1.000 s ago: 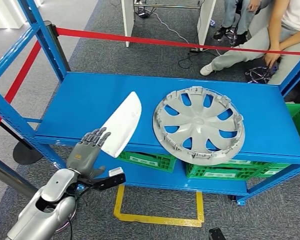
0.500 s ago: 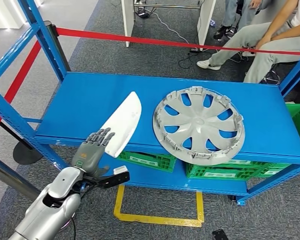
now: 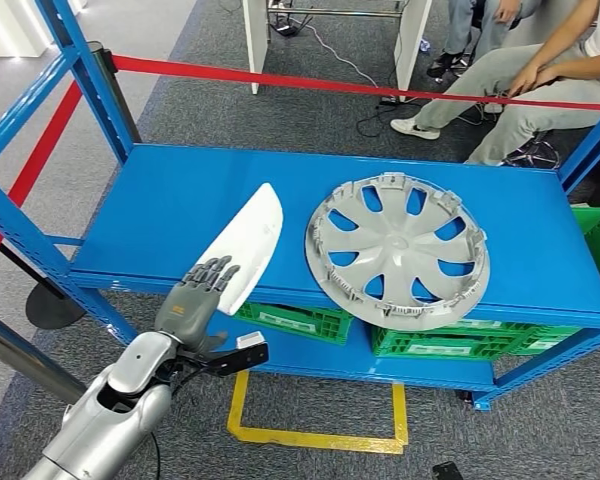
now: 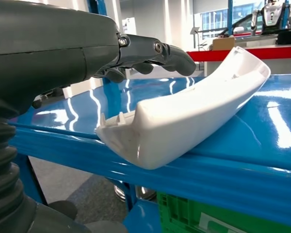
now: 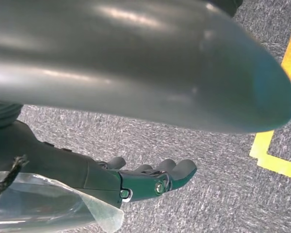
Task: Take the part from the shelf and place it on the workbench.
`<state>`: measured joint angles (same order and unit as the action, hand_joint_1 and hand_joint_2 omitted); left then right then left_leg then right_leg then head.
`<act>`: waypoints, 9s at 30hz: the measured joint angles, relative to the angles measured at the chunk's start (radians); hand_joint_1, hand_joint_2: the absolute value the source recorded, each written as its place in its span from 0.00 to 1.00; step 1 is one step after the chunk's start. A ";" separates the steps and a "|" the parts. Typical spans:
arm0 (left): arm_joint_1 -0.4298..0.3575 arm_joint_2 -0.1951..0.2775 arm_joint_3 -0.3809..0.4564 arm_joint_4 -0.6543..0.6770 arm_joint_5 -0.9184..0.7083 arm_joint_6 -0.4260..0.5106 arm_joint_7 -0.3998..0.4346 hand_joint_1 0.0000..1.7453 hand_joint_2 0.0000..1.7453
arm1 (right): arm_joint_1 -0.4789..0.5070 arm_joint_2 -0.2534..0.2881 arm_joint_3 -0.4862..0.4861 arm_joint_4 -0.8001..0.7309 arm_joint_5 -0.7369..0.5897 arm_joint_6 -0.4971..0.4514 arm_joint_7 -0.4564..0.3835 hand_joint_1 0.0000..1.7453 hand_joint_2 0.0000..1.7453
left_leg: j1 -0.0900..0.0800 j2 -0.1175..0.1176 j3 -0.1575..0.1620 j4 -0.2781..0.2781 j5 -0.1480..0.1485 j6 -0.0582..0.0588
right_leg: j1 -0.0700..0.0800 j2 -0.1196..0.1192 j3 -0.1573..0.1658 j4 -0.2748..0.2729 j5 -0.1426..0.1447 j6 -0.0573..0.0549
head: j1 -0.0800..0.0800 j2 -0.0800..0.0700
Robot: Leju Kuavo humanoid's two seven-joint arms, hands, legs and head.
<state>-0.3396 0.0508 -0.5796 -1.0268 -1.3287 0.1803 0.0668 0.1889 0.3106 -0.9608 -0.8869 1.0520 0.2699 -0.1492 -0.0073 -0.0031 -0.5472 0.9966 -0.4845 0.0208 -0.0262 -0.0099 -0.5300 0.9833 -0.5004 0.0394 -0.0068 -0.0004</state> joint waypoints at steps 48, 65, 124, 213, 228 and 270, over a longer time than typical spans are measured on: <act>-0.064 -0.032 -0.055 0.028 0.009 -0.030 0.020 0.25 1.00 | -0.068 0.008 -0.226 -0.015 0.205 0.043 -0.134 0.00 0.00 | 0.000 0.000 0.000 0.000 0.000 0.000 | 0.000 0.000 0.000 0.000 0.000 0.000 | 0.000 0.000; -0.049 -0.022 -0.039 0.030 0.029 -0.008 0.022 0.60 1.00 | -0.082 0.008 -0.270 -0.009 0.271 0.065 -0.140 0.00 0.00 | 0.000 0.000 0.000 0.000 0.000 0.000 | 0.000 0.000 0.000 0.000 0.000 0.000 | 0.000 0.000; -0.041 0.037 0.045 -0.282 -0.134 0.273 0.030 1.00 1.00 | -0.123 0.021 -0.420 0.005 0.422 0.065 -0.204 0.00 0.00 | 0.000 0.000 0.000 0.000 0.000 0.000 | 0.000 0.000 0.000 0.000 0.000 0.000 | 0.000 0.000; 0.071 0.150 0.088 -0.524 -0.141 0.259 0.031 1.00 1.00 | -0.208 0.034 -0.590 0.226 0.480 -0.126 -0.231 0.00 0.00 | -0.013 0.005 -0.012 -0.010 0.025 0.039 | 0.000 0.006 -0.126 0.288 -0.130 0.006 | 0.003 0.000; 0.075 0.155 0.094 -0.524 -0.141 0.258 0.033 1.00 1.00 | -0.217 0.036 -0.591 0.228 0.479 -0.126 -0.231 0.00 0.00 | 0.012 0.001 -0.103 0.275 -0.140 -0.042 | 0.005 0.003 -0.040 0.012 0.031 -0.046 | -0.003 0.000; 0.075 0.147 0.103 -0.529 -0.097 0.216 0.040 1.00 1.00 | -0.220 0.037 -0.595 0.229 0.485 -0.109 -0.208 0.00 0.00 | 0.012 0.007 0.036 -0.026 -0.003 0.007 | 0.013 0.005 -0.145 0.101 -0.008 -0.001 | 0.003 0.000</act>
<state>-0.2646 0.1983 -0.4762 -1.5559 -1.4256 0.3964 0.1068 -0.0308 0.3471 -1.5558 -0.6584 1.5371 0.1609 -0.3574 0.0050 0.0035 -0.5112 0.9703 -0.4879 0.0279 -0.0131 -0.0048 -0.6754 1.0843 -0.5088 0.0389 -0.0036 -0.0004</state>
